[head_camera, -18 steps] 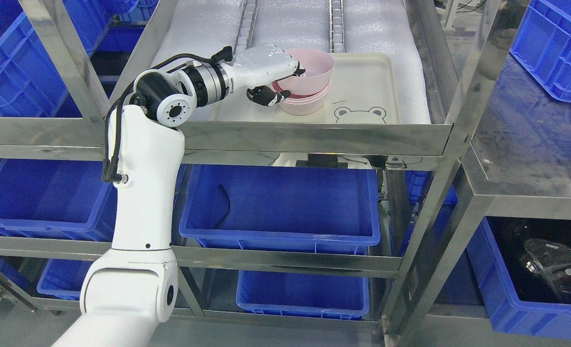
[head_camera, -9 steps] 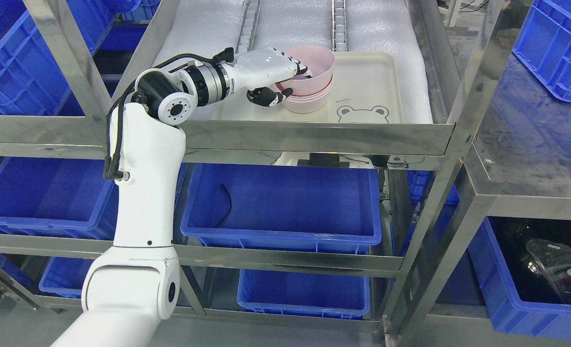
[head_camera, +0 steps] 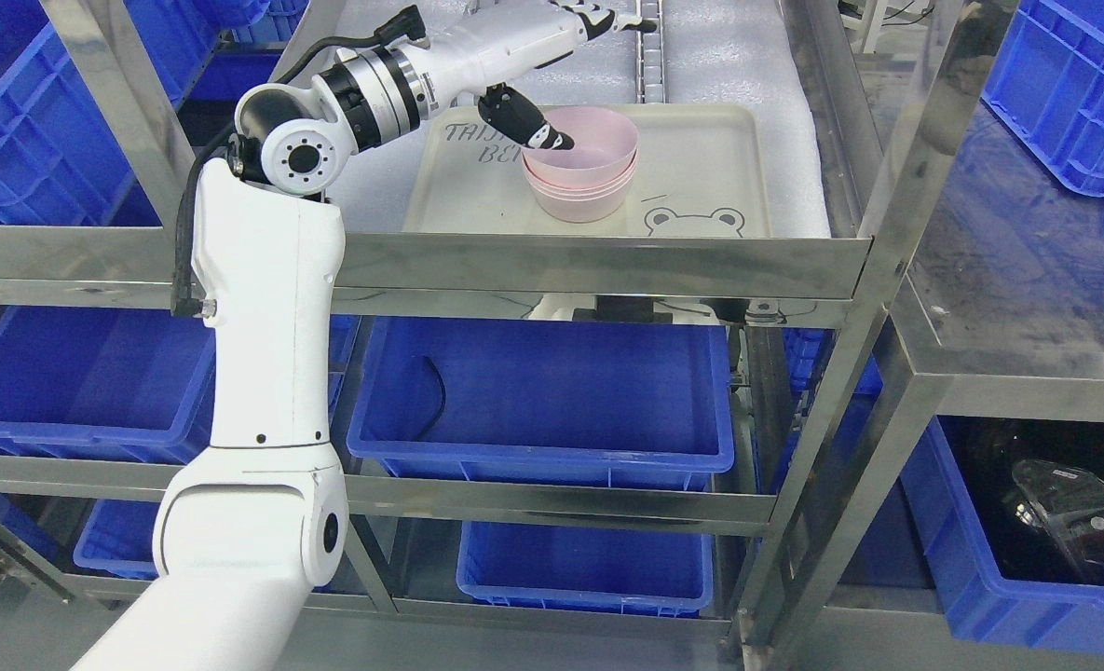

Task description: Stack pink IKEA bowl on shelf middle layer

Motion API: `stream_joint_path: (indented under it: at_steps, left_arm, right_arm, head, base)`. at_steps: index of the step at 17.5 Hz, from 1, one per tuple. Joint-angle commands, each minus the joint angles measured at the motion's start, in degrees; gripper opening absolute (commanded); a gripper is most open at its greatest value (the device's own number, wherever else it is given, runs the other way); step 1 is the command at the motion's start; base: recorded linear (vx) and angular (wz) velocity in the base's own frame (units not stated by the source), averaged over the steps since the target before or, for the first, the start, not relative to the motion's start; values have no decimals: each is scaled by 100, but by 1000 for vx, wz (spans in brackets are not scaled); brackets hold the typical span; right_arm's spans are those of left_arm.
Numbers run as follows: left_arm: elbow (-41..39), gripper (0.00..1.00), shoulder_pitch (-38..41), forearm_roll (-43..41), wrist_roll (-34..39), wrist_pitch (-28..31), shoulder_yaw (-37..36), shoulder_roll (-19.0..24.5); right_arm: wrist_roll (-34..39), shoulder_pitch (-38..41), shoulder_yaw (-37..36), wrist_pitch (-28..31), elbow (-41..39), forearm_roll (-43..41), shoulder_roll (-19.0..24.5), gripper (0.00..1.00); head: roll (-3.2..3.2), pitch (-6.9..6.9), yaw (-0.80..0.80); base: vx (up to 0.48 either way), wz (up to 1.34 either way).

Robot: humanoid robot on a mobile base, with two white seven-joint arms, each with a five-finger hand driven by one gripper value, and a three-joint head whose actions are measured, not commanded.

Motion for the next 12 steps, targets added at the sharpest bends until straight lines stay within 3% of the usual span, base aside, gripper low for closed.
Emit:
stream_joint_path:
  at_steps: [1, 7, 9, 12]
  left_arm:
    - [-103, 93, 134, 2002, 278, 19, -796, 86]
    - [-771, 95, 1732, 2021, 1211, 10, -3020, 86]
    - [-754, 95, 2399, 2004, 1211, -43, -3101, 86]
    - [-622, 97, 3524, 1995, 1176, -306, -2673, 86]
  right_arm:
    - [-1, 19, 0, -1, -100, 0, -100, 100]
    - [-1, 27, 0, -1, -100, 0, -100, 100]
    - [-1, 27, 0, -1, -100, 0, -100, 100]
    - [-1, 19, 0, -1, -100, 0, -100, 100]
  head:
    - [0, 0, 0]
    - [0, 0, 0]
    - [0, 0, 0]
    - [0, 0, 0]
  base:
    - [-19, 0]
    - [-52, -53]
    - [-65, -115]
    - [-69, -120]
